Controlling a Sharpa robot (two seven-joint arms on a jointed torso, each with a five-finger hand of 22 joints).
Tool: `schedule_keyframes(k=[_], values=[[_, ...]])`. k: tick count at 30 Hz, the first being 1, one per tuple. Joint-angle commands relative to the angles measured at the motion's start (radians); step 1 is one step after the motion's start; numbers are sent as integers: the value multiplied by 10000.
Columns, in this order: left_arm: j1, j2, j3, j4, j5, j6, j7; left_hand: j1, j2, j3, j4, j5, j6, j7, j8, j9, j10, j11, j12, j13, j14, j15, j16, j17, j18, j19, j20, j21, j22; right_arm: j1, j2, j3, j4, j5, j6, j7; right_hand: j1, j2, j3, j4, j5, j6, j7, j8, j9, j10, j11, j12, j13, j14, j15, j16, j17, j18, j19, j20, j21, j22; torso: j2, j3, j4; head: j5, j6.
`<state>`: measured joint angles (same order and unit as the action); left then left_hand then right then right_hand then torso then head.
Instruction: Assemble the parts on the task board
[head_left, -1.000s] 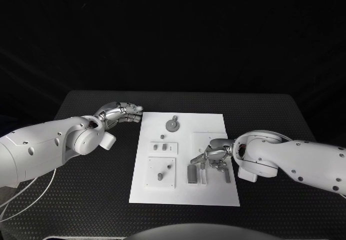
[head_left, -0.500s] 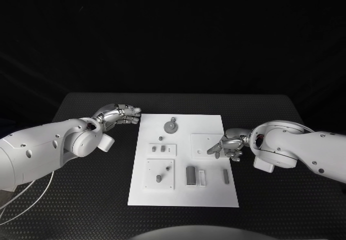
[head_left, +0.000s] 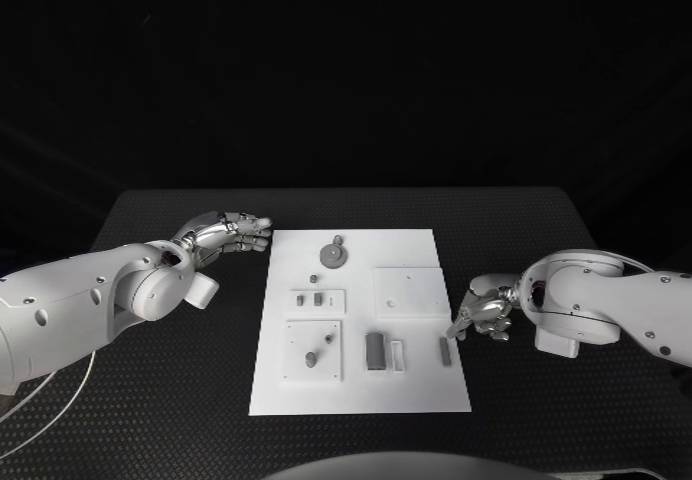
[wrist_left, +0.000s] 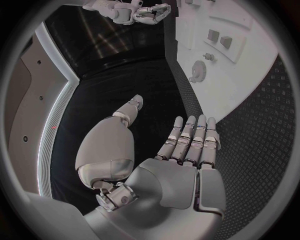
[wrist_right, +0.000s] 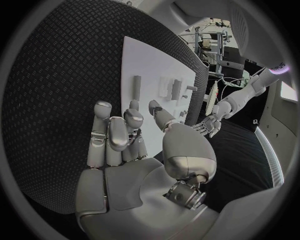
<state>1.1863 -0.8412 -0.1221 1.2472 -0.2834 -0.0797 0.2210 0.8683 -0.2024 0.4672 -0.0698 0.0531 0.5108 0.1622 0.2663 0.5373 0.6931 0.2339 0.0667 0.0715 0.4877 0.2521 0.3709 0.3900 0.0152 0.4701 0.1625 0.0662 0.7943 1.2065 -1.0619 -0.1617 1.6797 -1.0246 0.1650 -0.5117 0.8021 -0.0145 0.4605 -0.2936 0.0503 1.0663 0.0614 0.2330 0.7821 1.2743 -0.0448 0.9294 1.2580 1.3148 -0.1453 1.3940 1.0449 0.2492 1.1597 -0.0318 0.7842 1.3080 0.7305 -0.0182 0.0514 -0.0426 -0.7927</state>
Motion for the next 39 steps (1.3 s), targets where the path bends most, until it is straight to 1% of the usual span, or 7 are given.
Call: schedule_keyframes(k=[1,7,19,27,33,37,39], values=[[11,28,6,9,49,137,58,-66,30,-46,-5,-19,90,837,25,17,76,-7,59,12,27,9,49,12,-152,-47,-26,63,13,-4,14,-88,47,-588,510,-350,78,-20,-123,-1,-18,116,30,58,14,79,-10,77,-7,43,-13,64,16,126,-55,23,42,196,-7,5,7,-54,3],[11,37,6,3,49,161,55,-66,34,-53,-5,-19,95,836,28,19,79,-7,59,12,27,5,49,13,-152,-49,-27,62,15,-103,225,-254,-9,-855,263,-438,-194,-37,-360,37,-19,199,11,37,-12,134,-29,86,-12,75,-27,100,47,126,-30,41,41,178,-2,-8,24,-85,6],[9,47,5,-23,49,159,31,-68,44,-65,-6,-19,93,834,30,21,79,-5,54,10,24,4,48,15,-152,-53,-29,62,17,-371,665,-255,-176,-938,126,-347,-1332,-352,-432,330,-18,274,-14,-79,-100,157,-55,33,-41,52,-61,95,-56,126,29,-11,-53,127,11,-6,45,-6,-54],[9,27,4,-2,49,150,20,-62,76,-82,-12,-19,72,830,22,20,76,4,47,6,20,8,46,19,-152,-56,-31,61,22,-473,825,-255,-311,-1333,232,-381,-1486,-404,-314,350,-18,283,-16,-107,-112,158,-59,24,-41,35,-69,90,-105,126,43,-35,-69,132,3,4,26,85,-99],[9,26,4,6,49,162,15,-56,125,-109,-25,-21,65,832,23,22,78,9,42,4,10,12,40,21,-152,-60,-31,61,28,-591,986,-256,-337,-2268,325,-475,-1491,-351,-224,319,-17,280,-14,-123,-116,150,-57,15,-42,24,-68,84,-128,126,43,-43,-78,137,4,8,33,88,-119],[9,16,4,10,49,164,-1,-54,160,-139,-41,-21,60,833,24,24,81,9,40,3,5,15,37,24,-152,-63,-30,61,32,-690,1167,-258,-341,-2813,333,-532,-1373,-228,-100,130,-17,291,-13,-133,-113,155,-56,15,-37,32,-66,98,-129,126,49,-51,-70,156,6,12,25,106,-140],[9,6,4,12,49,184,-7,-51,174,-154,-51,-20,59,832,25,25,82,9,38,2,6,15,37,26,-152,-65,-31,60,34,-744,1252,-259,-362,-3207,380,-546,-1171,-44,18,16,-17,298,-16,-134,-108,160,-59,19,-32,35,-67,107,-132,126,55,-65,-60,168,7,13,24,113,-147]])
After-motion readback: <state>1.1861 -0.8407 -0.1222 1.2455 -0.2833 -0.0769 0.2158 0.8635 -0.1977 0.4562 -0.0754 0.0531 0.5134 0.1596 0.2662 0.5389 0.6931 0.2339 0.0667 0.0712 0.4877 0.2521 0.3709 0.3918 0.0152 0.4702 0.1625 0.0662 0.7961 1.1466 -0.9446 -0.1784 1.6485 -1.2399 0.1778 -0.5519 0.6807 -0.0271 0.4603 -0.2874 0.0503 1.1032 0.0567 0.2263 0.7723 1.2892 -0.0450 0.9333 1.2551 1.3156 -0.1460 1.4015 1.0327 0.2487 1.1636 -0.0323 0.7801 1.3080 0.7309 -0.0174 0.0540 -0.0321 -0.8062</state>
